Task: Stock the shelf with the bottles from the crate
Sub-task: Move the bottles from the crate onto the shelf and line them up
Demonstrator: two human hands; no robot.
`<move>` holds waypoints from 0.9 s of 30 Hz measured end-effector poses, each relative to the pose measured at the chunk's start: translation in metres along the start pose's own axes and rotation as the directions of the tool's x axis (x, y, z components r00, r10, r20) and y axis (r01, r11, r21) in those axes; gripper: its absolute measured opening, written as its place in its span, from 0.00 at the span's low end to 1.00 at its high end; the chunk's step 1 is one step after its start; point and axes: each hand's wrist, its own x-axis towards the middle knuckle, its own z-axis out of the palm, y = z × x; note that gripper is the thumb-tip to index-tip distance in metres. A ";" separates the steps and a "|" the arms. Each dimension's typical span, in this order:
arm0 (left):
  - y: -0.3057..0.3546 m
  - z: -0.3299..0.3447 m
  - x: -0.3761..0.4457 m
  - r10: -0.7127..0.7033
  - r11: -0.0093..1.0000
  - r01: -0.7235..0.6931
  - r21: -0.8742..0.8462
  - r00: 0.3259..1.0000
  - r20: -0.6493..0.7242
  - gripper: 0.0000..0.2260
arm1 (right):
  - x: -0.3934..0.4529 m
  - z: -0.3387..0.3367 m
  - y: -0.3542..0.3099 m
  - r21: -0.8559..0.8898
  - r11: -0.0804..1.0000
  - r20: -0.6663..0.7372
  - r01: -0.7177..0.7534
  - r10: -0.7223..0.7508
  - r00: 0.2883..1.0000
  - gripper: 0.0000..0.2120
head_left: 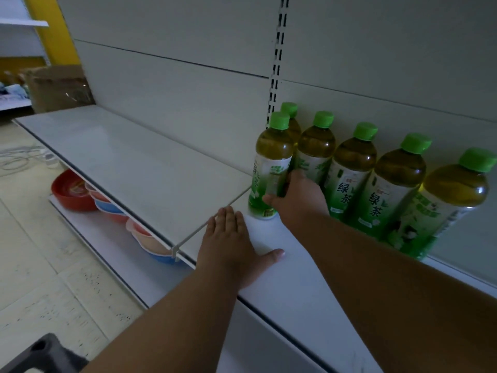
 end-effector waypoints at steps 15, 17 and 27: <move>-0.062 -0.083 -0.245 -0.217 0.976 0.218 -0.008 0.967 -0.133 0.38 | -0.213 -0.028 -0.069 -0.093 0.776 0.383 0.624 -0.551 0.741 0.29; -0.071 -0.089 -0.290 -0.303 0.952 0.307 0.014 0.945 -0.124 0.39 | -0.248 -0.026 -0.086 -0.050 0.728 0.420 0.684 -0.606 0.676 0.31; -0.111 -0.089 -0.440 -0.546 0.821 0.556 0.130 0.831 -0.103 0.46 | -0.346 0.008 -0.143 0.045 0.563 0.542 0.825 -0.708 0.453 0.28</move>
